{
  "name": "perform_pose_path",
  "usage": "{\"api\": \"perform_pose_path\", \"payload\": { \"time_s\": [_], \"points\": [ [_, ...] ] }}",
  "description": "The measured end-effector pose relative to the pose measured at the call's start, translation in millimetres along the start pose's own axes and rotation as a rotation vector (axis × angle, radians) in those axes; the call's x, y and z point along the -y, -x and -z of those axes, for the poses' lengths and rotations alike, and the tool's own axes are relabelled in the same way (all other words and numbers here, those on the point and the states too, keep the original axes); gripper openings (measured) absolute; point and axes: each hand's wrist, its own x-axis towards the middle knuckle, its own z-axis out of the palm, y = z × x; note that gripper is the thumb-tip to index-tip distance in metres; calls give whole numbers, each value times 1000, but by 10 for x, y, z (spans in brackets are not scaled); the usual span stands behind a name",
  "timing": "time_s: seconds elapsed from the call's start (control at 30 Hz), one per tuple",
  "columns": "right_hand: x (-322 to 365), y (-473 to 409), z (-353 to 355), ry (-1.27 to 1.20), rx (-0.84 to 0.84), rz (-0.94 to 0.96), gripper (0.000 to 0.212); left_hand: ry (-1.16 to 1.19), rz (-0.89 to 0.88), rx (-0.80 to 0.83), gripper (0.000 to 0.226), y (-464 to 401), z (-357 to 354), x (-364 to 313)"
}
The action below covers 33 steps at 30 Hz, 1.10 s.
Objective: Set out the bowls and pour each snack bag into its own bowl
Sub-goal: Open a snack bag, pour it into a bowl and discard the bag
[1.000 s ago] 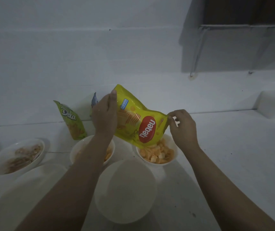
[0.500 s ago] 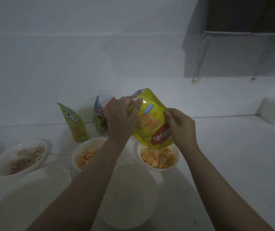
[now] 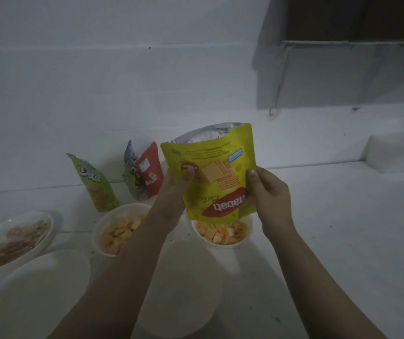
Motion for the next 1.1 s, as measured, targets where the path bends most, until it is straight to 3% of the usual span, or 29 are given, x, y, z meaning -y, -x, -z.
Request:
{"api": "perform_pose_path", "payload": {
  "time_s": [0.07, 0.13, 0.4, 0.6, 0.7, 0.8, 0.87, 0.97, 1.1],
  "points": [
    [5, 32, -12, -49, 22, -19, 23, -3, -1, 15, 35, -4, -53, -61],
    [9, 33, 5, -67, 36, -39, 22, -13, -5, 28, 28, -5, -85, -78],
    [70, -58, 106, -95, 77, -136, 23, 11, 6, 87, 57, -65, 8, -180],
    [147, -84, 94, -83, 172, -181, 24, -51, 30, 71, 26, -113, -11, -266],
    [285, -131, 91, -212, 221, -200, 26, -124, 52, 92, 28, -101, -11, -290],
    [327, -119, 64, -217, 114, -158, 23, -142, 60, 148, 51, -86, 10, -297],
    [310, -98, 47, -206, 47, -146, 22, -136, 59, 176, 53, -83, 13, -325],
    [320, -74, 50, -209, 19, -133, 23, -171, 39, 155, 38, -83, -34, -376],
    [375, -66, 72, -149, 143, -126, 32, -158, 14, 27, 20, -124, -52, -391]
  ]
}}
